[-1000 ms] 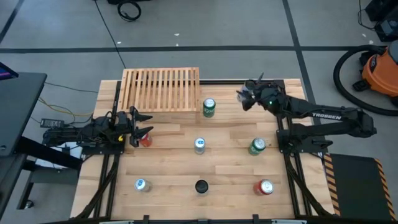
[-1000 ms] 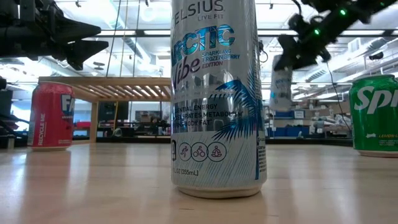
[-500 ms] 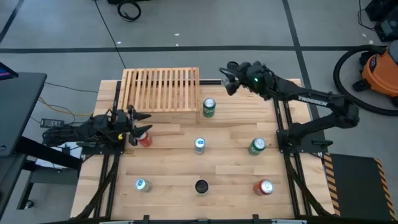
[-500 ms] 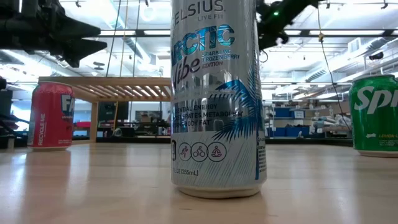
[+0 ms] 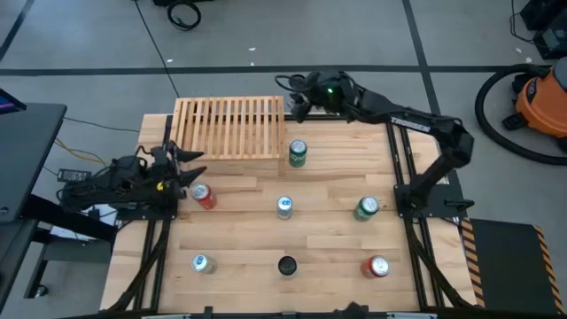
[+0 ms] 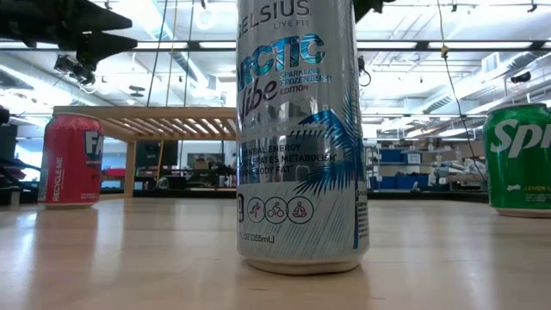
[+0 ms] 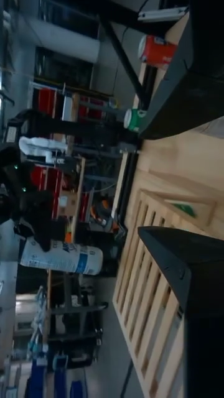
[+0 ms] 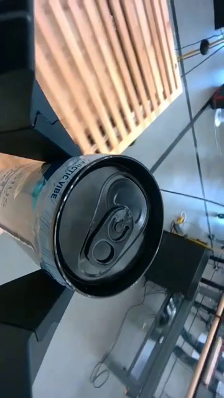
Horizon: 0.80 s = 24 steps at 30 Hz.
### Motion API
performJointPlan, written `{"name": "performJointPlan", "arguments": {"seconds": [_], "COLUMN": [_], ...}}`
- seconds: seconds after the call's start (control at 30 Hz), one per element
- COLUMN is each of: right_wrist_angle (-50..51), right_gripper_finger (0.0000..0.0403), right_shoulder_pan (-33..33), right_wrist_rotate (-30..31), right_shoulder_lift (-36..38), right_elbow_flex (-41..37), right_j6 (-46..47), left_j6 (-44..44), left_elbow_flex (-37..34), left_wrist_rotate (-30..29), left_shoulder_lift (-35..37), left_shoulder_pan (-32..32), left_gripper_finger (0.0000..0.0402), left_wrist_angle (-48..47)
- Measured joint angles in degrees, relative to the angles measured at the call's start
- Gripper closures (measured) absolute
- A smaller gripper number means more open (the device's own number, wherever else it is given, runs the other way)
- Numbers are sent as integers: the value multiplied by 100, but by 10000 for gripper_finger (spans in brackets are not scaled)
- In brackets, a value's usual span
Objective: Place canned beverage on shelf
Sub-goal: Put the top White-blue soda can on the shelf
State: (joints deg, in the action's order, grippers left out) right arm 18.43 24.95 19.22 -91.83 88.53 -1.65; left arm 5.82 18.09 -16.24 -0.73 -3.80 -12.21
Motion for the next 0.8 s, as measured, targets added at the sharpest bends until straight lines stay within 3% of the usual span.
{"name": "performJointPlan", "arguments": {"seconds": [0.3,0.8], "right_wrist_angle": [248,413], "right_gripper_finger": [146,144], "right_shoulder_pan": [-15,-151], "right_wrist_rotate": [-581,-887], "right_shoulder_lift": [-926,-1404], "right_elbow_flex": [1052,1489], "right_j6": [-9,65], "left_j6": [106,106], "left_elbow_flex": [83,83], "left_wrist_rotate": [-29,-29], "left_shoulder_lift": [0,-1], "left_shoulder_pan": [-72,-72], "left_gripper_finger": [153,153], "left_wrist_angle": [-105,-109]}}
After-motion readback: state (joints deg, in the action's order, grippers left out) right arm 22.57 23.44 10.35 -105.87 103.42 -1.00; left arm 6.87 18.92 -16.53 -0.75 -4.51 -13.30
